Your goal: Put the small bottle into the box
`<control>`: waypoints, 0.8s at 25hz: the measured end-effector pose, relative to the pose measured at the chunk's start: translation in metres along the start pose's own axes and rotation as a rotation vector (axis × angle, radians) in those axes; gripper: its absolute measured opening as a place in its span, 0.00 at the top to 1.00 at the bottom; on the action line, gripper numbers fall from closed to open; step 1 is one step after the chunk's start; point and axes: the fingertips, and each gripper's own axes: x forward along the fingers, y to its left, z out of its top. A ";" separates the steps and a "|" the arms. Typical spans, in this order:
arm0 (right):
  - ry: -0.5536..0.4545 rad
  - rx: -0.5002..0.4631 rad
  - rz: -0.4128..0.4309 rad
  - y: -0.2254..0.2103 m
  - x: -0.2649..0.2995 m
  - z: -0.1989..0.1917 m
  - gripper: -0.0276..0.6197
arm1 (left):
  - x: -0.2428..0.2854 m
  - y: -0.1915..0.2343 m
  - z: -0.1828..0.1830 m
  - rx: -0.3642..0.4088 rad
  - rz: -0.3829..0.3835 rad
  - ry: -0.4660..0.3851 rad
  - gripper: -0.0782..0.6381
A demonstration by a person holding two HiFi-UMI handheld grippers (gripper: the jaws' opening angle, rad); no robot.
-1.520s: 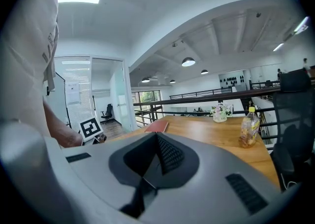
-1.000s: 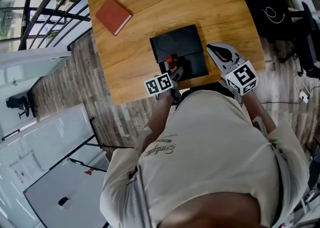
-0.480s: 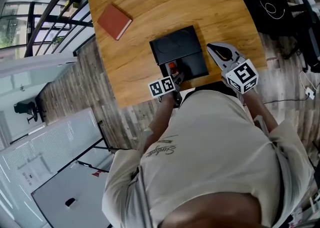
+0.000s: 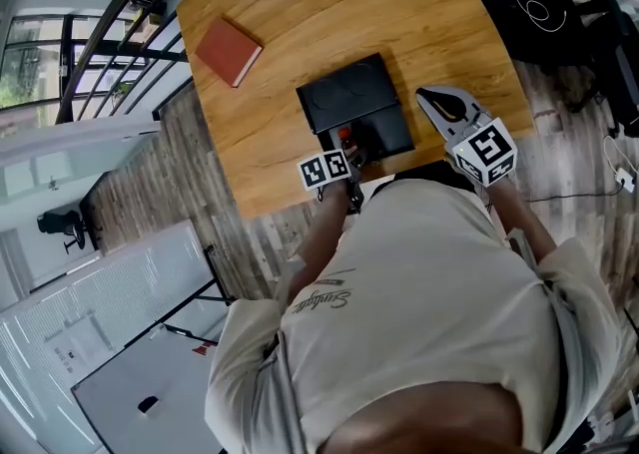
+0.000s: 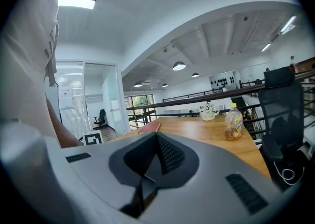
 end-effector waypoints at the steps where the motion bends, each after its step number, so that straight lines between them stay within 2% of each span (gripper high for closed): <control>1: -0.002 0.004 -0.005 -0.001 -0.001 -0.001 0.96 | 0.000 0.001 0.000 0.005 0.012 0.005 0.58; 5: -0.003 0.018 -0.008 0.001 -0.004 -0.006 0.96 | 0.002 0.005 0.000 0.008 0.051 0.028 0.58; 10: -0.007 0.031 -0.016 -0.005 -0.005 -0.012 0.96 | 0.005 0.006 0.003 0.053 0.088 0.058 0.58; 16: -0.010 0.047 -0.023 -0.013 -0.006 -0.016 0.96 | 0.012 0.013 0.001 0.029 0.123 0.113 0.57; 20: -0.013 0.056 -0.025 -0.021 -0.003 -0.020 0.96 | 0.018 0.021 0.002 0.043 0.171 0.155 0.58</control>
